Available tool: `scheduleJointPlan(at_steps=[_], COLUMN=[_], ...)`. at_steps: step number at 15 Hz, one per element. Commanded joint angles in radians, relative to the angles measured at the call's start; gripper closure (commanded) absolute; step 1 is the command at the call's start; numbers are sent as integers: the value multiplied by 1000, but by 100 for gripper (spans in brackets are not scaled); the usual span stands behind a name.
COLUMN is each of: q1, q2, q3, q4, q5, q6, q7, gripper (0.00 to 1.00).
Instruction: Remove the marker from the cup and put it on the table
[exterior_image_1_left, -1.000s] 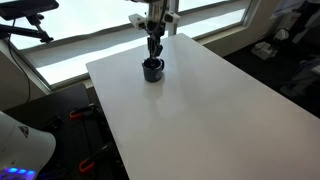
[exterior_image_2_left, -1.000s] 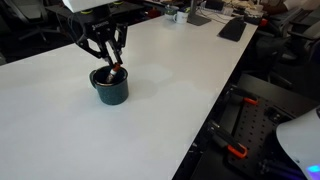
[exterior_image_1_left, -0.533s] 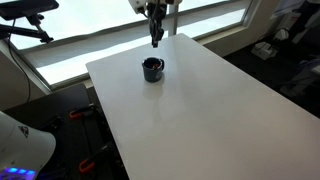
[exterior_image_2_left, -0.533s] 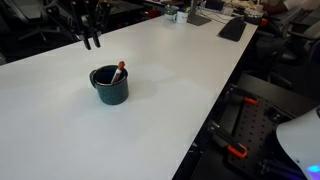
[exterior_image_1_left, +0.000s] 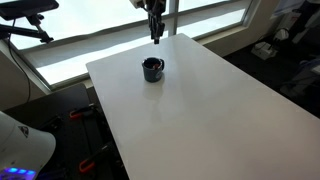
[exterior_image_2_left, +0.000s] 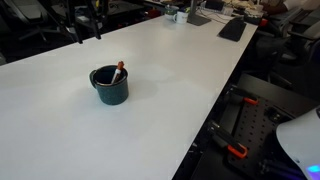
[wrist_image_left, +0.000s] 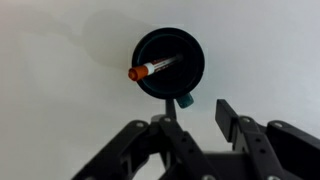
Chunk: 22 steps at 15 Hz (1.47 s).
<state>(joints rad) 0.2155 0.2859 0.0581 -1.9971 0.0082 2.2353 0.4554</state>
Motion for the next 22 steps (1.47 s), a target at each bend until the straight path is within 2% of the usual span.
scheduleJointPlan(at_steps=[1, 4, 14, 22], q1=[0, 2, 12, 11], q2=[9, 32, 99, 83], q3=[-5, -15, -56, -59], q4=[-19, -22, -23, -64], q5=[-38, -65, -123, -131], q6=[-4, -10, -23, -41], q7=[19, 33, 74, 72], gripper=[23, 1, 0, 0])
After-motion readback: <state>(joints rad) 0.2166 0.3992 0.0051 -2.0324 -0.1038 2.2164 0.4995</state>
